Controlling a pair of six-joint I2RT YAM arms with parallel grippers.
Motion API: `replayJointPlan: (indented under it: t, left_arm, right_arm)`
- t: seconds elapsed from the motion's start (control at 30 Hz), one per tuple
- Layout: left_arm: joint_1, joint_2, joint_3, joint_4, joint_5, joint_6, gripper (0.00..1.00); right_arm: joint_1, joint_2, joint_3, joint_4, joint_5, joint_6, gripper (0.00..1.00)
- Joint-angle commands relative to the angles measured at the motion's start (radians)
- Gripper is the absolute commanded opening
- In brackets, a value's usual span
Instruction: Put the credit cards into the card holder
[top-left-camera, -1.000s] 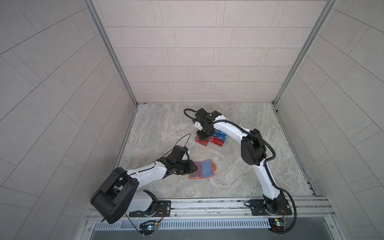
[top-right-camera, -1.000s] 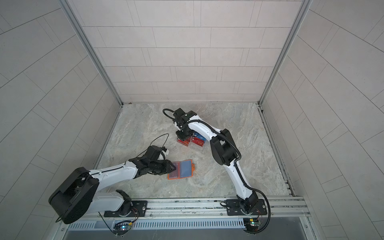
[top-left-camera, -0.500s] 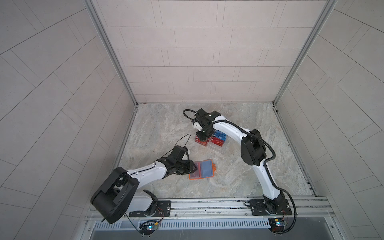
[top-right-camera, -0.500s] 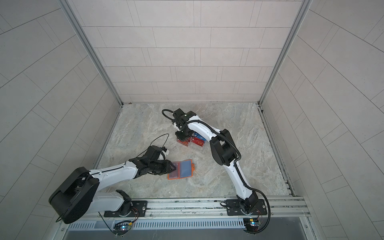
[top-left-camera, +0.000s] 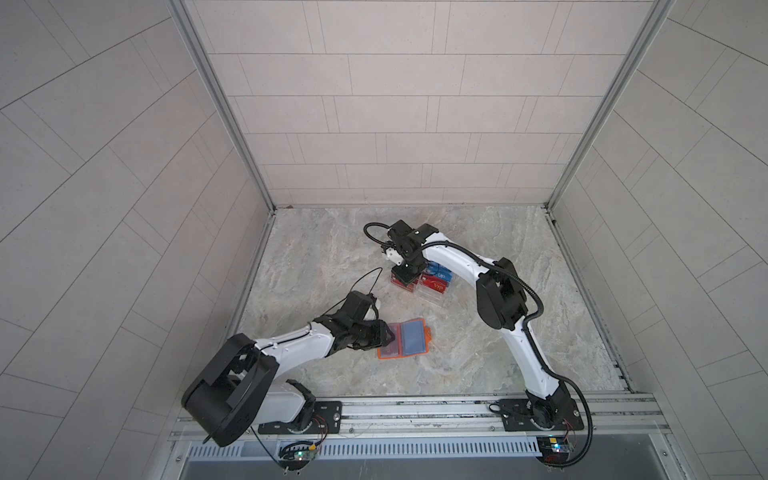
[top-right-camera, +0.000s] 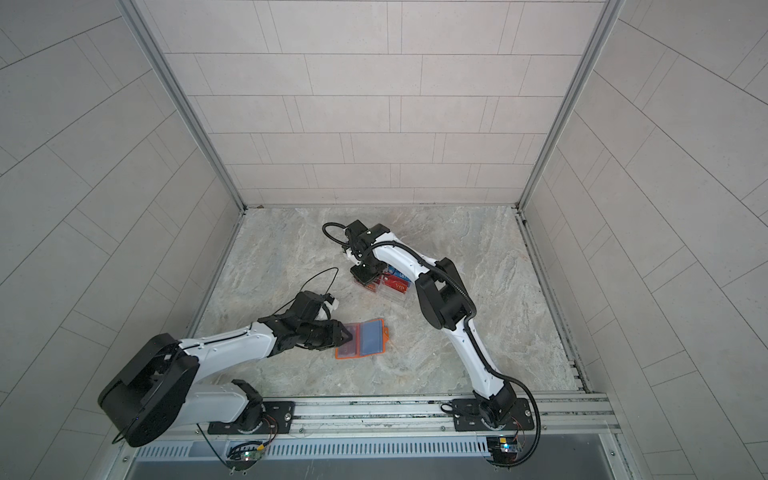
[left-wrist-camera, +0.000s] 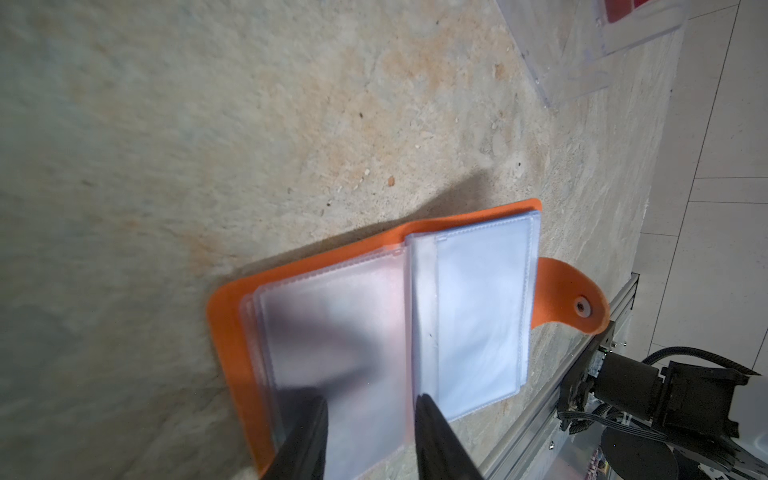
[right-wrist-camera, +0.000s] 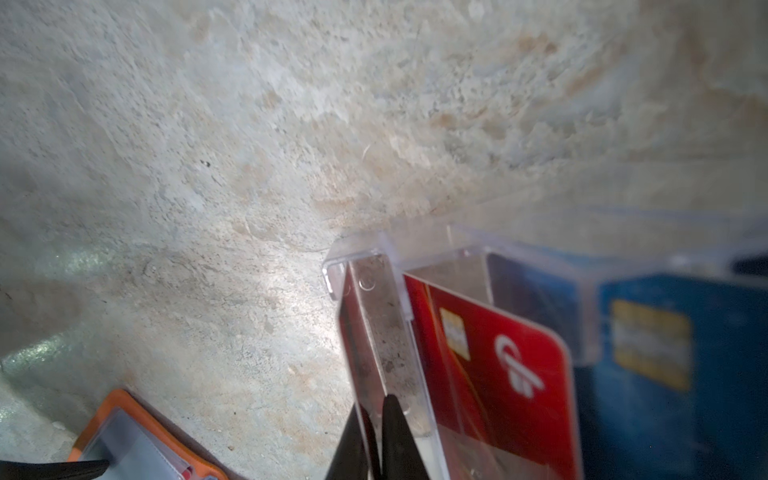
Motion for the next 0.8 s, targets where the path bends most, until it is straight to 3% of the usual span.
replayJointPlan:
  t: [0.0,0.27,0.77]
  left_arm:
    - [-0.001,0.026,0.000,-0.050,-0.007,0.020,0.40]
    - [-0.001,0.024,-0.001,-0.054,-0.005,0.023,0.40]
    - [0.000,0.013,-0.001,-0.073,-0.009,0.029,0.40]
  right_arm:
    - [0.010,0.008,0.021,-0.045,-0.028,-0.052,0.09]
    - [0.009,0.009,0.057,-0.069,-0.033,-0.079,0.14]
    - [0.011,0.030,0.075,-0.089,-0.063,-0.095,0.13]
